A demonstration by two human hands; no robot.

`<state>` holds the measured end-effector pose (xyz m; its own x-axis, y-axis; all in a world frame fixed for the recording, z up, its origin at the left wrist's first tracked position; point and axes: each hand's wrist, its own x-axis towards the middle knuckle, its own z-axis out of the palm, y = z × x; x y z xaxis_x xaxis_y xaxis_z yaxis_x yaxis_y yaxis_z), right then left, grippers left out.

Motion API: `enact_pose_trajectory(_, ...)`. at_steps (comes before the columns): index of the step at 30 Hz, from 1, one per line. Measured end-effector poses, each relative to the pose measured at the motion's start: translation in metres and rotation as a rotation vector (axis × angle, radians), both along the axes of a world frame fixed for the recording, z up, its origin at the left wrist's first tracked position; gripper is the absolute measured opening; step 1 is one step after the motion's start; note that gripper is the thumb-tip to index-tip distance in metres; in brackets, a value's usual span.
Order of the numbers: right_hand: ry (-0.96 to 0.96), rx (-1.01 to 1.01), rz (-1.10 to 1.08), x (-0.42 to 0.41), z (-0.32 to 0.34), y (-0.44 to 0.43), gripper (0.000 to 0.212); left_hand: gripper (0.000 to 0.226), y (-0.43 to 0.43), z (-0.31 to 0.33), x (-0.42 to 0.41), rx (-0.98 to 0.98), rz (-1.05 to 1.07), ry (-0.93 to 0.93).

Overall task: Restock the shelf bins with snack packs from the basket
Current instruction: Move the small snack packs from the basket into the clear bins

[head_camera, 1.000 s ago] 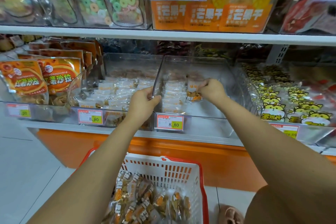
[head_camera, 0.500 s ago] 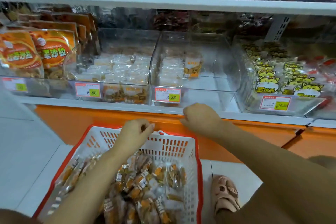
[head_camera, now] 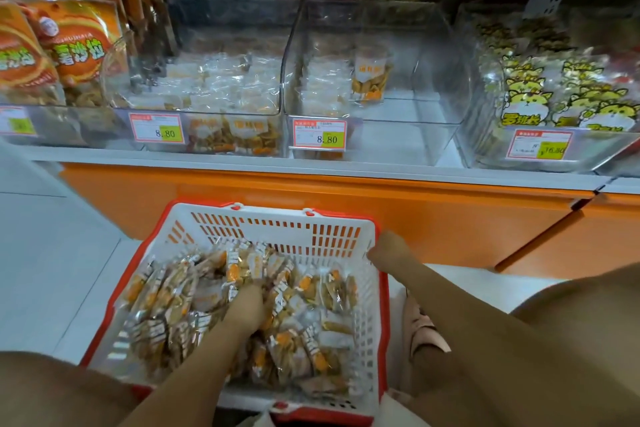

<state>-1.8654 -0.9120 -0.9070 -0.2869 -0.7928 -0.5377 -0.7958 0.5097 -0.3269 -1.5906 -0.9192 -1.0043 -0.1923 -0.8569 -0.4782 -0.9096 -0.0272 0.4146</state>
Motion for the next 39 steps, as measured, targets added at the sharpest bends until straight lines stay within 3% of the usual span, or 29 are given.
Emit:
enact_pose_trajectory(4, -0.011, -0.014, 0.012, 0.000, -0.003, -0.004, 0.021, 0.029, -0.001, 0.001, -0.013, 0.004, -0.007, -0.019)
enact_pose_trajectory(12, -0.004, -0.034, 0.018, 0.000, -0.014, -0.008, 0.023, 0.031, 0.003, 0.006, -0.021, 0.094, -0.068, 0.054)
enact_pose_trajectory(15, -0.027, -0.040, -0.011, 0.001, -0.013, -0.008, 0.021, 0.026, 0.005, 0.012, -0.027, 0.072, -0.159, -0.034)
enact_pose_trajectory(20, -0.040, 0.013, 0.028, -0.001, -0.008, -0.006, 0.021, 0.041, -0.005, 0.038, -0.027, -0.003, -0.260, -0.180)
enact_pose_trajectory(24, -0.062, 0.056, 0.079, 0.005, 0.014, -0.004, 0.029, 0.038, -0.024, 0.087, -0.023, -0.075, -0.118, -0.169)
enact_pose_trajectory(27, -0.059, -0.027, 0.100, 0.016, 0.035, -0.006, 0.038, 0.034, -0.040, 0.126, -0.011, 0.045, 0.008, 0.010)
enact_pose_trajectory(29, -0.189, -0.085, 0.072, 0.026, 0.050, -0.008, 0.048, 0.029, -0.044, 0.154, 0.000, 0.140, 0.115, 0.239)
enact_pose_trajectory(33, -0.392, 0.044, 0.249, 0.042, 0.090, -0.004, 0.066, 0.022, -0.042, 0.208, 0.008, 0.123, 0.140, 0.562)
enact_pose_trajectory(34, -0.537, 0.077, 0.272, 0.046, 0.100, -0.001, 0.062, 0.021, -0.040, 0.219, 0.007, 0.104, 0.136, 0.627)
enact_pose_trajectory(36, -0.843, 0.056, 0.231, 0.051, 0.117, 0.005, 0.033, 0.021, -0.035, 0.236, 0.000, 0.078, 0.157, 0.772)
enact_pose_trajectory(39, -1.161, -0.105, -0.022, 0.053, 0.141, 0.006, 0.016, 0.024, -0.030, 0.252, -0.018, 0.025, 0.193, 0.939)
